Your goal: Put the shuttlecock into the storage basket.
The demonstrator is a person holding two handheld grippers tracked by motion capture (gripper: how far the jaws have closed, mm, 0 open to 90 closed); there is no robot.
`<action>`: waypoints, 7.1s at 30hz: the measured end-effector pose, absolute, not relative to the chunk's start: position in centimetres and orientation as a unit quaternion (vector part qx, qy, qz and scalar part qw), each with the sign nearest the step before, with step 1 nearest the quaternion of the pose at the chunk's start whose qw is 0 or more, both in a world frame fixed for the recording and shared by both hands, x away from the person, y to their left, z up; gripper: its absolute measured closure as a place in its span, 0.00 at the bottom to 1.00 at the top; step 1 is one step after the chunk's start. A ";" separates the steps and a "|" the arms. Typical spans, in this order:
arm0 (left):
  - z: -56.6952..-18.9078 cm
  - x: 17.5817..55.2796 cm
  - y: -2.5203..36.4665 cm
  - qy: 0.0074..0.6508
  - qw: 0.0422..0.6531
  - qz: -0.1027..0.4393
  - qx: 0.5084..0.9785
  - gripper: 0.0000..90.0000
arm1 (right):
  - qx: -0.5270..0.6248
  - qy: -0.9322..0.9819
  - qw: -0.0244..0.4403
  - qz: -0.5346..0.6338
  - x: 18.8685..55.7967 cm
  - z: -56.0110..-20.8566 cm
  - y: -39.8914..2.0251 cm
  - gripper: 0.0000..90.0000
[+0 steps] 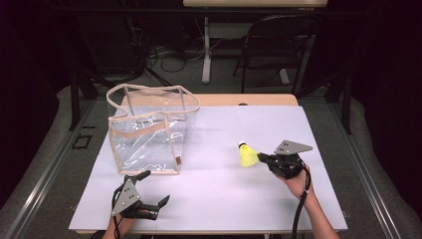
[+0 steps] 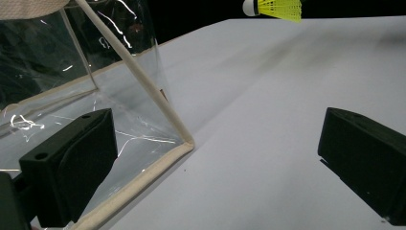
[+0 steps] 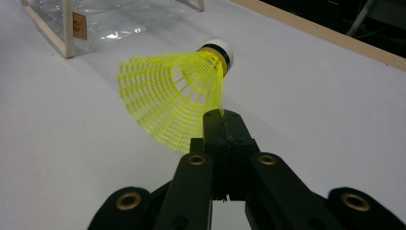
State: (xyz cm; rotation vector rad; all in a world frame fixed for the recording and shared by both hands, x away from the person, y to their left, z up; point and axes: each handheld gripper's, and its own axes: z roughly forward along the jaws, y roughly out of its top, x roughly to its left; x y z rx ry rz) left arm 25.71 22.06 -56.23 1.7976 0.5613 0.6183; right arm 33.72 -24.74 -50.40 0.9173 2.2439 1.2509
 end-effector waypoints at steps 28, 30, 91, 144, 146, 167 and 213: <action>-56.2 25.8 22.2 0.242 0.548 0.263 0.756 0.00 | 0.324 0.809 0.218 0.439 33.3 -46.8 -24.8 1.00; -56.2 25.8 22.2 0.242 0.548 0.264 0.756 0.00 | 0.322 0.810 0.220 0.439 33.5 -46.6 -24.7 1.00; -56.2 25.8 22.2 0.243 0.549 0.263 0.755 0.00 | 0.288 0.803 0.236 0.465 36.7 -42.2 -21.0 1.00; -56.2 25.8 22.2 0.242 0.548 0.262 0.757 0.00 | 0.267 0.799 0.241 0.483 39.3 -39.7 -17.8 1.00; -56.2 25.8 22.2 0.243 0.549 0.259 0.757 0.00 | 0.266 0.798 0.242 0.483 39.4 -39.6 -17.7 1.00; -56.3 25.9 22.1 0.246 0.539 0.260 0.762 0.00 | 0.255 0.798 0.241 0.490 40.4 -38.2 -16.3 1.00; -56.2 25.8 22.2 0.245 0.546 0.260 0.758 0.00 | 0.226 0.807 0.244 0.488 42.9 -34.7 -12.1 1.00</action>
